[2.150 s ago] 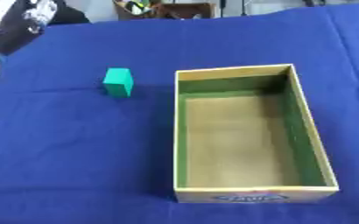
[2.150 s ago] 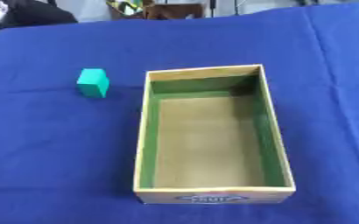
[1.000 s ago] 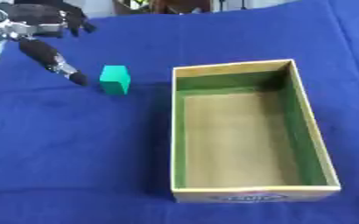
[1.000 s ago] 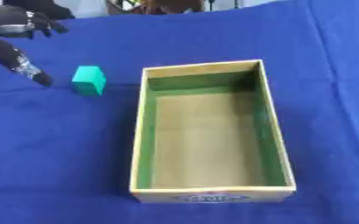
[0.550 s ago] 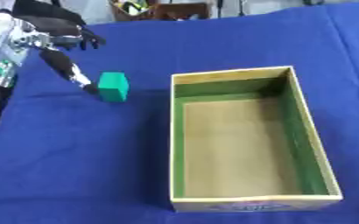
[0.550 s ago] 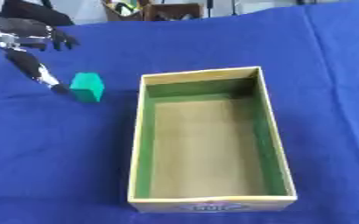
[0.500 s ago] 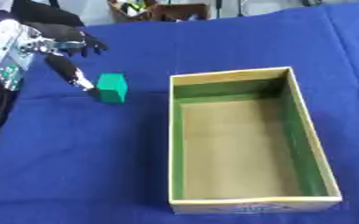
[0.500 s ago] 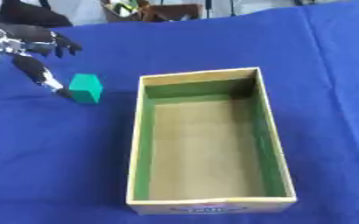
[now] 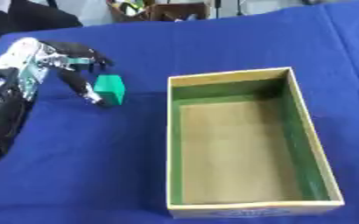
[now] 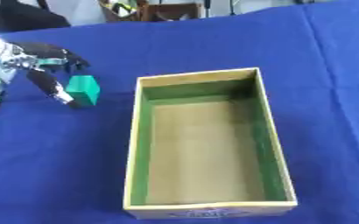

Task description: Pick up objects on the table and place them in the box.

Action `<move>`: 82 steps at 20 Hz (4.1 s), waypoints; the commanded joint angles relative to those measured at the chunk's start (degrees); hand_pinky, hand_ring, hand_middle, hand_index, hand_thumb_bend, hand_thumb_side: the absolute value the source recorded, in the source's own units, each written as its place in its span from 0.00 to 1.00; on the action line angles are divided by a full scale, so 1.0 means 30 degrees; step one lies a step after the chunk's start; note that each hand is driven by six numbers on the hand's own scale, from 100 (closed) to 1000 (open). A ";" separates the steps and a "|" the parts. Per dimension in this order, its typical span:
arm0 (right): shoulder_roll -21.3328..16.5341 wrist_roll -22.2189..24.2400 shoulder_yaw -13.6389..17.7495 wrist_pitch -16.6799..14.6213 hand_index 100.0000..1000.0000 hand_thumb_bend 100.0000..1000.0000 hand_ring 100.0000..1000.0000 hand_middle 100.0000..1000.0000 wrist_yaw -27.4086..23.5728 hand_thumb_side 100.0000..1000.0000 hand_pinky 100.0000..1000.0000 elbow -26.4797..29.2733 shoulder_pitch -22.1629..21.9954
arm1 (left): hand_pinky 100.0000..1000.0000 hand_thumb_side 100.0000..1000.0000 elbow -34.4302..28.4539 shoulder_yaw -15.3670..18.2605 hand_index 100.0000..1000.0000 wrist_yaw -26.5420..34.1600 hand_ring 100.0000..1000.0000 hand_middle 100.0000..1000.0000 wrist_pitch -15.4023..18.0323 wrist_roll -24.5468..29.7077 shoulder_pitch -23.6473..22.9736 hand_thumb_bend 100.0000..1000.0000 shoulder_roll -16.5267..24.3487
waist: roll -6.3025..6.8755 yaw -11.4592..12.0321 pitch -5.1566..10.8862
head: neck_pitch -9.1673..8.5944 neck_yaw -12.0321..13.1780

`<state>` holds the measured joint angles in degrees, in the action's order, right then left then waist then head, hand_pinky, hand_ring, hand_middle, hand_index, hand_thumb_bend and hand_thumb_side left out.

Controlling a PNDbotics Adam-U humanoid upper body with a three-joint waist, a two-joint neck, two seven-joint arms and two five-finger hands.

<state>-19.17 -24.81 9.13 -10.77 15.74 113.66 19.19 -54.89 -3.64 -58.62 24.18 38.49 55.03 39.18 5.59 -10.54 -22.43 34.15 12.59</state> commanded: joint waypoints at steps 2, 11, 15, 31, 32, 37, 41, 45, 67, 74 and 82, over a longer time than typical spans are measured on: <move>-0.0426 0.0058 0.0058 -0.0069 0.74 0.00 0.80 0.62 -0.0049 0.79 0.71 0.0310 0.0228 | 0.54 0.71 0.0205 0.0109 0.99 -0.0886 0.68 0.80 -0.0049 0.0154 0.0231 0.76 0.0254 | -0.0077 -0.0101 0.0234 | -0.0246 0.0147; -0.0376 0.0064 0.0077 -0.0027 0.74 0.00 0.80 0.62 -0.0067 0.79 0.71 0.0310 0.0149 | 0.38 0.71 -0.0088 0.0021 0.76 -0.1282 0.57 0.60 0.0453 -0.0971 0.0146 0.62 0.0136 | -0.0091 -0.0002 0.0190 | -0.0119 0.0140; -0.0388 0.0029 0.0118 0.0004 0.74 0.00 0.80 0.62 -0.0052 0.79 0.71 0.0310 0.0059 | 0.39 0.72 -0.0510 -0.0160 0.78 -0.1267 0.59 0.63 0.0756 -0.1360 -0.0021 0.67 0.0251 | -0.0113 0.0063 0.0221 | -0.0009 0.0096; -0.0343 0.0085 0.0108 0.0012 0.74 0.00 0.80 0.62 -0.0064 0.79 0.71 0.0310 -0.0088 | 0.44 0.74 -0.2404 -0.0477 0.87 -0.1929 0.64 0.67 0.0251 -0.0525 -0.0289 0.66 0.0684 | -0.0090 0.0292 0.0335 | 0.0125 -0.0032; -0.0342 0.0090 0.0108 0.0009 0.74 0.00 0.80 0.62 -0.0066 0.79 0.71 0.0310 -0.0089 | 0.43 0.74 -0.2425 -0.0481 0.86 -0.1930 0.64 0.66 0.0254 -0.0604 -0.0297 0.64 0.0682 | -0.0095 0.0294 0.0328 | 0.0116 -0.0035; -0.0330 0.0098 0.0117 -0.0001 0.74 0.00 0.80 0.62 -0.0075 0.79 0.71 0.0310 -0.0101 | 0.34 0.71 -0.2479 -0.0492 0.75 -0.2025 0.55 0.53 0.0267 -0.1200 -0.0335 0.48 0.0640 | -0.0118 0.0301 0.0288 | 0.0110 -0.0041; -0.0308 0.0112 0.0116 -0.0008 0.74 0.00 0.80 0.62 -0.0088 0.79 0.71 0.0310 -0.0096 | 0.26 0.66 -0.2501 -0.0481 0.70 -0.2126 0.50 0.48 0.0258 -0.2034 -0.0352 0.40 0.0567 | -0.0123 0.0288 0.0247 | 0.0064 -0.0026; -0.0299 0.0115 0.0124 -0.0008 0.74 0.00 0.80 0.62 -0.0096 0.79 0.71 0.0310 -0.0090 | 0.25 0.65 -0.2384 -0.0514 0.69 -0.2297 0.50 0.49 0.0344 -0.2605 -0.0385 0.39 0.0492 | -0.0121 0.0257 0.0199 | 0.0031 -0.0032; -0.0201 0.0196 0.0146 0.0022 0.74 0.00 0.81 0.62 -0.0143 0.79 0.72 0.0310 -0.0116 | 0.05 0.19 -0.2093 -0.0287 0.32 -0.1041 0.36 0.26 -0.0852 -0.4815 -0.0430 0.00 0.0079 | -0.0087 0.0218 0.0126 | -0.0012 -0.0024; -0.0165 0.0233 0.0147 0.0007 0.74 0.00 0.81 0.62 -0.0153 0.79 0.72 0.0310 -0.0103 | 0.01 0.22 -0.2009 -0.0346 0.26 -0.0728 0.33 0.23 -0.1507 -0.6095 -0.0473 0.00 0.0031 | -0.0073 0.0173 0.0204 | -0.0006 -0.0006; -0.0121 0.0249 0.0164 0.0029 0.74 0.00 0.81 0.62 -0.0170 0.79 0.72 0.0310 -0.0162 | 0.00 0.22 -0.3253 -0.0385 0.23 0.0117 0.31 0.20 -0.1764 -0.6099 -0.0528 0.00 0.0303 | -0.0097 0.0284 0.0493 | 0.0141 -0.0083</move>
<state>-18.94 -24.19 9.17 -10.59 15.47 113.66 18.56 -62.87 -5.43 -59.12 19.15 20.30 52.68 37.80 5.53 -9.77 -22.51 34.28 12.46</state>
